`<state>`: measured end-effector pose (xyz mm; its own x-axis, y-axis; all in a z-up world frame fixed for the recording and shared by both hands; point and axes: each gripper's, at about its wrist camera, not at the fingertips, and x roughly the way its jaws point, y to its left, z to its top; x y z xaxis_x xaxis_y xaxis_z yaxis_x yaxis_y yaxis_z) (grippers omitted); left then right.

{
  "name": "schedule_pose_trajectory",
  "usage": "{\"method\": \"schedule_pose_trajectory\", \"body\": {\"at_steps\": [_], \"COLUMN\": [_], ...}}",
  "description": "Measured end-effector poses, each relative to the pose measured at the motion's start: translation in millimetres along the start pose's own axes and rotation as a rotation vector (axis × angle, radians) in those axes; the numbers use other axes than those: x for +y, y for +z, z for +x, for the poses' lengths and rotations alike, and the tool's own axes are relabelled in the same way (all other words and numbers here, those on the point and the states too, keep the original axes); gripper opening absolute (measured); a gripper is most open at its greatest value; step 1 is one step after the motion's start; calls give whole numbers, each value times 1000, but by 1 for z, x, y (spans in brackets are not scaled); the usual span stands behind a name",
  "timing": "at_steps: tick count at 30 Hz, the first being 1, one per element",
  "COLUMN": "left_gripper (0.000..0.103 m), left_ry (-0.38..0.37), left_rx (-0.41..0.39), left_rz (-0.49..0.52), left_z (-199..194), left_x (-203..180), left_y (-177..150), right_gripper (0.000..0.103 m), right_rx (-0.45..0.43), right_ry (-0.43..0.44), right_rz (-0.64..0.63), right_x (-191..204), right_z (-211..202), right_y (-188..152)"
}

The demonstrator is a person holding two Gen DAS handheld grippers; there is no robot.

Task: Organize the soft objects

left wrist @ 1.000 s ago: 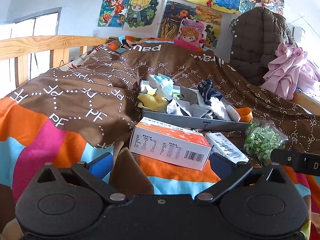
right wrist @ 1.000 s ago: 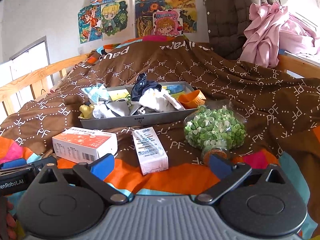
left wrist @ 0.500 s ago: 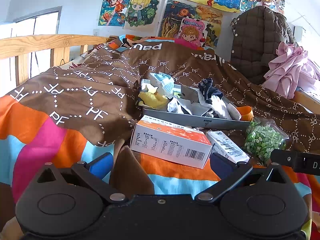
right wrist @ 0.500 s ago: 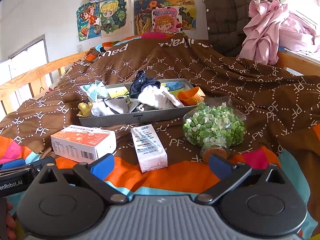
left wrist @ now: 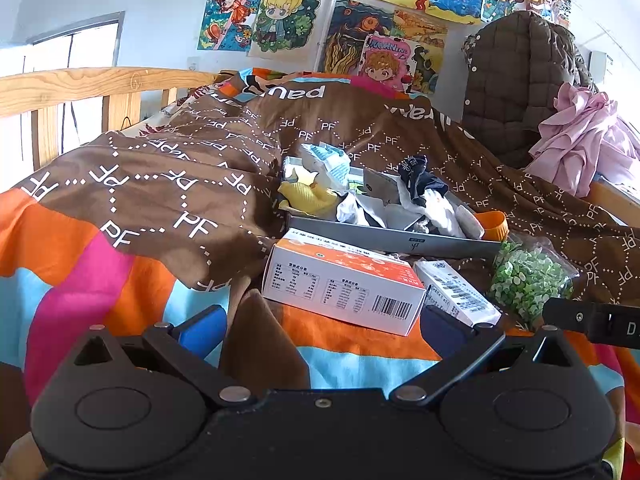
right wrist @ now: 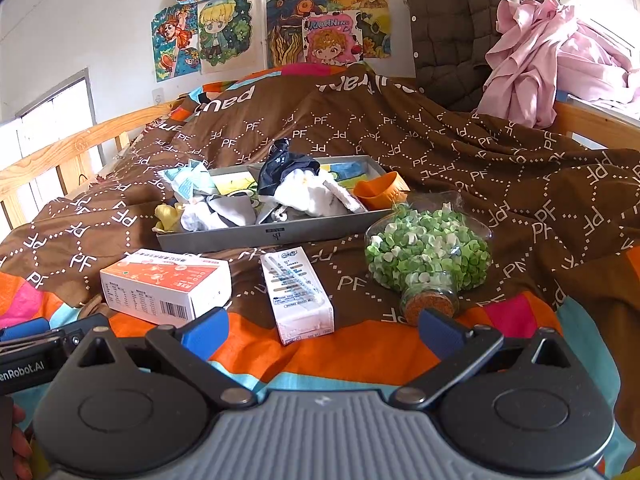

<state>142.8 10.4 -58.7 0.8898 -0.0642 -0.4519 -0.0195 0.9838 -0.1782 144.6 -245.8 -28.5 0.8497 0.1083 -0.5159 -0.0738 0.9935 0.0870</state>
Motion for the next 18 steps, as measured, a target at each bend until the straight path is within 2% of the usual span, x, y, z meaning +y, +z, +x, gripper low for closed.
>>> {"method": "schedule_pose_trajectory", "body": {"at_steps": [18], "left_gripper": [102], "left_ry": [0], "left_rx": [0], "left_rz": [1], "left_z": [0], "left_x": [-1], "left_y": [0], "right_gripper": [103], "right_rx": [21], "right_ry": [-5], "right_rz": [8], "right_x": [0], "right_z": [3], "right_y": [-1]}}
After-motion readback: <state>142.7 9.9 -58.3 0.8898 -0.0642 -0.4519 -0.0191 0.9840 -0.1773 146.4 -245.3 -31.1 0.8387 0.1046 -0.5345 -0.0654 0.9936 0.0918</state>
